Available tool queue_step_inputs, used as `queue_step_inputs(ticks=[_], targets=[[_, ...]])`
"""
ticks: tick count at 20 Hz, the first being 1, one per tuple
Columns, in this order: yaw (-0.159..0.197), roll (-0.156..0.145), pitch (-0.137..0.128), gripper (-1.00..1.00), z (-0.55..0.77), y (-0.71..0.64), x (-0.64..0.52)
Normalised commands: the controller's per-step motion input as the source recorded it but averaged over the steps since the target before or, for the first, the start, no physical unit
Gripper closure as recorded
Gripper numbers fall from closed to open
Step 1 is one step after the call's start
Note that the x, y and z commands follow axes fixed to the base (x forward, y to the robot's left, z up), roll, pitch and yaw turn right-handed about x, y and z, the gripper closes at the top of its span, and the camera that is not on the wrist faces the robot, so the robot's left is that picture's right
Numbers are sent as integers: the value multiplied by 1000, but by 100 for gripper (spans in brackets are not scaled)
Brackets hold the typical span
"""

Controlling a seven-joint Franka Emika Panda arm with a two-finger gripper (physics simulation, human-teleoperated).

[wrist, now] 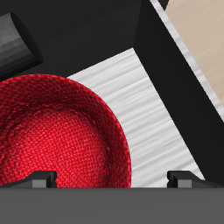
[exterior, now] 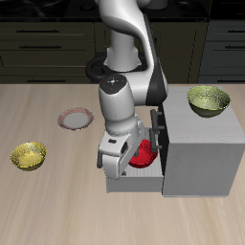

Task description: Place the red bowl on the plate

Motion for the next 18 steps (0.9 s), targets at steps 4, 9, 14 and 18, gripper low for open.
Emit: queue_step_inputs(ticks=[4,9,14,18], targets=[[-22,-9,27,100,-4,-26,-20],[-3,10,10,100,59,-33,-15],[-14,2,5,100,67,-12,-55],[-6,7,12,100,1,38,-72]])
